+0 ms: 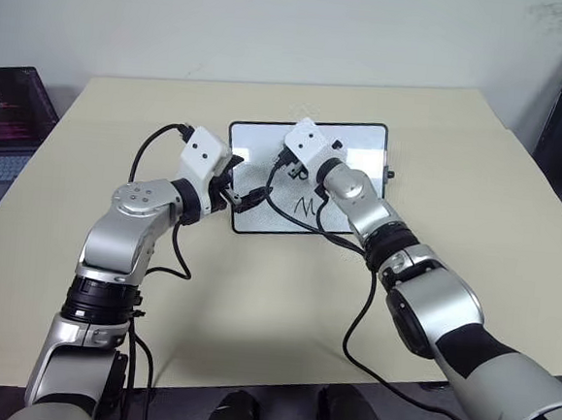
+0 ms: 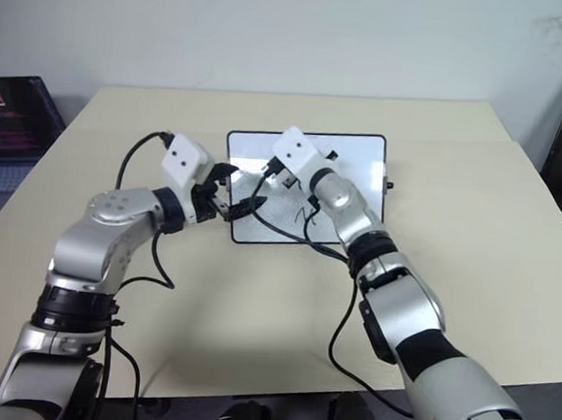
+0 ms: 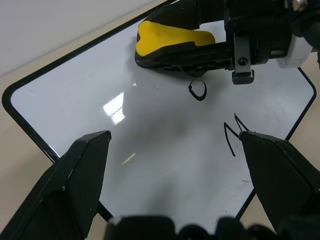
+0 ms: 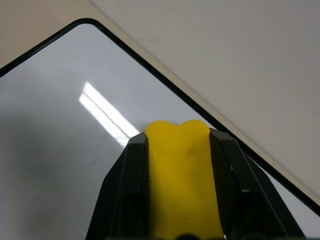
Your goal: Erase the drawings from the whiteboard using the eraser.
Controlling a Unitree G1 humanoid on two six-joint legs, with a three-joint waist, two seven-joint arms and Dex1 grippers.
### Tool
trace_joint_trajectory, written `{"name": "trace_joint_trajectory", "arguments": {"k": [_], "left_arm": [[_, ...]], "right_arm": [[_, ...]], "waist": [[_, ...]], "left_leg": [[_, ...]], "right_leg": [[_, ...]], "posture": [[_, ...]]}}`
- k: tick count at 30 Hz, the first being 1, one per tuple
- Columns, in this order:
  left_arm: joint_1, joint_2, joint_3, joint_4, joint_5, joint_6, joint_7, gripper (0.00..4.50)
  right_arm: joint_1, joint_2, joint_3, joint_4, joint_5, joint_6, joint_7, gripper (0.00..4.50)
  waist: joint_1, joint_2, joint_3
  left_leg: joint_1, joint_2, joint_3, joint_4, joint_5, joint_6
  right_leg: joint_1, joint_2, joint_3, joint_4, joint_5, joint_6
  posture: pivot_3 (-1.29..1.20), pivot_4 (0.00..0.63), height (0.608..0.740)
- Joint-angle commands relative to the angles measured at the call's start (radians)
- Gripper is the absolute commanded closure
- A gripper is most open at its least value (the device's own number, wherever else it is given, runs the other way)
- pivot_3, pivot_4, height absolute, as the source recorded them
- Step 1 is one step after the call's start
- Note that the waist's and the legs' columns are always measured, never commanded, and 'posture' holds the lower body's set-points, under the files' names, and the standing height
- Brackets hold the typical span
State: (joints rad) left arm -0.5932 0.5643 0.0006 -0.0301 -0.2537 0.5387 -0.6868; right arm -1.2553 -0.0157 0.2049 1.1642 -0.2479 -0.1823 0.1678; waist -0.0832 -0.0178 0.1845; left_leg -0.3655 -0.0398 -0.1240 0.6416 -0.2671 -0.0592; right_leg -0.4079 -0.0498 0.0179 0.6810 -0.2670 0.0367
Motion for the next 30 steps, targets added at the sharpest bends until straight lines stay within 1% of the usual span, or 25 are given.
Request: {"name": "trace_joint_trajectory", "arguments": {"k": [1, 5, 11, 16, 21, 25, 30], "left_arm": [[-0.004, 0.0, 0.008, -0.02, 0.005, -0.023, 0.004, 0.0], [-0.002, -0.001, 0.008, -0.022, 0.005, -0.024, 0.003, 0.0], [-0.003, -0.002, 0.006, -0.014, 0.006, -0.028, -0.001, 0.0], [-0.007, 0.001, 0.007, -0.011, 0.006, -0.028, -0.004, 0.0], [-0.004, 0.0, 0.007, -0.016, 0.005, -0.025, -0.004, 0.0], [0.001, -0.001, 0.008, -0.02, 0.003, -0.022, -0.002, 0.0], [0.006, 0.001, 0.017, -0.022, 0.002, -0.019, 0.006, 0.0]], "right_arm": [[-0.037, -0.006, -0.033, -0.001, 0.02, 0.009, -0.016, 3.23], [-0.02, -0.018, -0.037, 0.007, 0.013, 0.029, -0.004, 3.23], [0.061, -0.032, -0.01, -0.007, -0.003, 0.068, 0.094, 3.23], [0.108, -0.037, -0.003, -0.038, -0.01, 0.099, 0.114, 3.23], [0.121, -0.042, -0.008, -0.072, -0.006, 0.117, 0.125, 3.23], [0.118, -0.038, -0.029, -0.105, 0.018, 0.122, 0.135, 3.23], [0.113, -0.024, -0.105, -0.197, 0.121, 0.14, 0.175, 3.23]], "waist": [[0.0, 0.0, 0.0], [0.0, 0.0, 0.0], [0.0, 0.0, 0.0], [0.0, -0.001, -0.001], [0.0, -0.001, -0.001], [0.0, -0.001, -0.001], [0.001, -0.001, -0.001]], "left_leg": [[0.0, 0.0, 0.0, 0.0, 0.0, 0.0], [0.0, 0.0, 0.0, 0.0, 0.0, 0.0], [0.001, 0.0, 0.0, 0.0, 0.0, 0.0], [0.003, 0.0, 0.0, 0.002, 0.0, 0.0], [0.003, 0.0, 0.0, 0.003, 0.0, 0.0], [0.003, 0.001, 0.0, 0.003, 0.001, -0.001], [0.003, 0.002, 0.0, 0.003, 0.001, -0.001]], "right_leg": [[0.0, 0.0, 0.0, 0.0, 0.0, 0.0], [0.0, 0.0, 0.0, 0.0, 0.0, 0.0], [0.002, 0.0, -0.001, 0.0, 0.0, 0.0], [0.003, 0.001, -0.001, 0.001, 0.001, 0.0], [0.003, 0.005, 0.0, 0.001, 0.004, -0.002], [0.003, 0.009, 0.0, 0.001, 0.006, -0.004], [0.003, 0.01, 0.0, 0.001, 0.006, -0.005]], "posture": [[0.0, 0.15, 0.74], [0.0, 0.15, 0.74], [0.0, 0.15, 0.74], [0.0, 0.15, 0.74], [0.0, 0.15, 0.74], [0.0, 0.15, 0.74], [0.0, 0.15, 0.74]]}}
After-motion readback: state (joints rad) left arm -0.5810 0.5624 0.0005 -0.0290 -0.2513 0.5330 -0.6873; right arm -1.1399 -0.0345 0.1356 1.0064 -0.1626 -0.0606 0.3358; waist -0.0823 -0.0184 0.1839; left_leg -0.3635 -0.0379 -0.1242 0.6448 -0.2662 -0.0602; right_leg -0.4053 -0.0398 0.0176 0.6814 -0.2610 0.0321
